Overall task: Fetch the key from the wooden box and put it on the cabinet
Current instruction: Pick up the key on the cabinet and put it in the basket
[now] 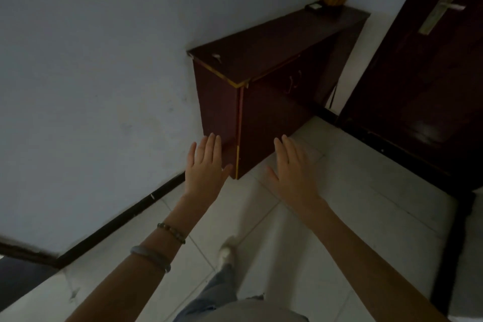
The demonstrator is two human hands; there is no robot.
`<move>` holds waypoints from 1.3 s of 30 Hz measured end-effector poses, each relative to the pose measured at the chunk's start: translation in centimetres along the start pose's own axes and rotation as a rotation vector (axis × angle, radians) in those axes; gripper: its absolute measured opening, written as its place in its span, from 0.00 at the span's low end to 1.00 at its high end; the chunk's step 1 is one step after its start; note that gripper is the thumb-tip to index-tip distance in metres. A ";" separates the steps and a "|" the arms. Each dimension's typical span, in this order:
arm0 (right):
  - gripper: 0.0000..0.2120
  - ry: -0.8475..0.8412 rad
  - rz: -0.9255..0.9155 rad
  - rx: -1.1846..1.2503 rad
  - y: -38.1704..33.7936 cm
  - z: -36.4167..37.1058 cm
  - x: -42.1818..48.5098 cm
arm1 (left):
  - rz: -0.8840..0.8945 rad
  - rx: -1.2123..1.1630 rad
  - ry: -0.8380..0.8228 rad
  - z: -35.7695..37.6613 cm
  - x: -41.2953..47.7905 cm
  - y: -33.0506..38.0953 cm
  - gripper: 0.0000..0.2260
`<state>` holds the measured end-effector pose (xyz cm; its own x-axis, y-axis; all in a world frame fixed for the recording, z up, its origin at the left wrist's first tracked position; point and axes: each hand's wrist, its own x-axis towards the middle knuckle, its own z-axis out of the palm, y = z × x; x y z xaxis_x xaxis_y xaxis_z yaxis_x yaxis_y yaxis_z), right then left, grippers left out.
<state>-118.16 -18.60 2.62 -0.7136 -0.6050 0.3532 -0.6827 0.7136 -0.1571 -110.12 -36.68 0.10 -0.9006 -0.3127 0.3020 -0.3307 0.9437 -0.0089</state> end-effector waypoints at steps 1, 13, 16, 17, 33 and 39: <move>0.31 -0.001 -0.002 -0.004 0.3 0.4 1.9 | 0.004 -0.002 0.017 0.2 2.0 -0.4 0.32; 0.31 0.028 0.018 -0.039 2.1 5.1 18.4 | 0.078 -0.012 0.169 4.1 19.0 -5.3 0.32; 0.30 0.014 0.021 -0.039 2.7 6.0 20.9 | 0.076 0.000 0.154 4.8 21.3 -6.0 0.31; 0.30 0.011 0.022 -0.034 3.0 6.2 21.8 | 0.072 0.001 0.146 5.1 22.1 -6.2 0.31; 0.28 -0.010 -0.136 0.062 8.7 11.1 37.6 | -0.132 0.064 0.007 9.5 34.9 -7.3 0.32; 0.27 -0.031 -0.267 0.120 10.6 13.3 44.4 | -0.261 0.095 0.012 10.4 39.1 -7.5 0.32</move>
<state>-159.14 -42.56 4.40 -0.5095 -0.7773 0.3690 -0.8593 0.4819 -0.1714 -145.81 -57.16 2.04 -0.7783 -0.5419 0.3171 -0.5763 0.8170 -0.0185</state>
